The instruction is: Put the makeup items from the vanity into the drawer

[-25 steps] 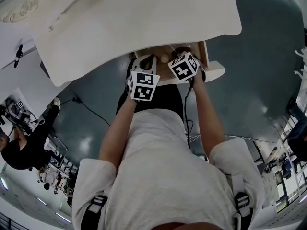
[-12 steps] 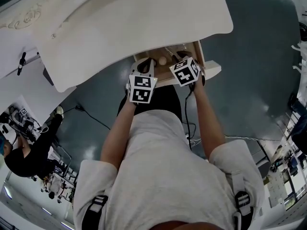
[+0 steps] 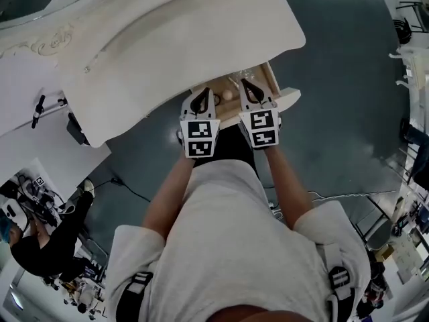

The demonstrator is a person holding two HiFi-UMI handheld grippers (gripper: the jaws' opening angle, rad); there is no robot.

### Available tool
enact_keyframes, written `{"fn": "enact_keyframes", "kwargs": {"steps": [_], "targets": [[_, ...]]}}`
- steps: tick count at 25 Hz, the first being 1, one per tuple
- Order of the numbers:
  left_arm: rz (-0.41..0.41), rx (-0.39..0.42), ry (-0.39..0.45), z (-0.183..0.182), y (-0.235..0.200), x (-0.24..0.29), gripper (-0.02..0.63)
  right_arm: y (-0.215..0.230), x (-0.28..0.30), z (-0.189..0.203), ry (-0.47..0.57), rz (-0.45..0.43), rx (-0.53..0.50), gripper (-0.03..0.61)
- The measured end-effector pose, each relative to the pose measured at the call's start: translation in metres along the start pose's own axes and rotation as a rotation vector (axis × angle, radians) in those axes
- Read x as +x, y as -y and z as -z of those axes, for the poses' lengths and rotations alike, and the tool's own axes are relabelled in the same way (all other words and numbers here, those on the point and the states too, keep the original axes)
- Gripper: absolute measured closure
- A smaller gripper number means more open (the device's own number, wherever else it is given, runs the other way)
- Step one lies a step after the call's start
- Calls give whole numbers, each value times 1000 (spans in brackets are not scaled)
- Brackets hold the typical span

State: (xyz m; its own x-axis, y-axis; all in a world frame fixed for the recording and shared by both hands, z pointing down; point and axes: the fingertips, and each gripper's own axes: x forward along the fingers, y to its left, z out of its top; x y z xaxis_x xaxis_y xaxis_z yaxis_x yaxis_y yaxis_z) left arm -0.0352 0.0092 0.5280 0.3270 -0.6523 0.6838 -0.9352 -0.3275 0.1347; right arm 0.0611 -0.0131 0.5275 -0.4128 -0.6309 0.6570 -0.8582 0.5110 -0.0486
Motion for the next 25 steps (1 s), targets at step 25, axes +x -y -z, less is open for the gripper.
{"fn": "enact_keyframes", "kwargs": {"steps": [25], "targets": [[127, 106, 452, -91, 10, -159, 607, -91, -168, -110, 423, 303, 8, 565]]}}
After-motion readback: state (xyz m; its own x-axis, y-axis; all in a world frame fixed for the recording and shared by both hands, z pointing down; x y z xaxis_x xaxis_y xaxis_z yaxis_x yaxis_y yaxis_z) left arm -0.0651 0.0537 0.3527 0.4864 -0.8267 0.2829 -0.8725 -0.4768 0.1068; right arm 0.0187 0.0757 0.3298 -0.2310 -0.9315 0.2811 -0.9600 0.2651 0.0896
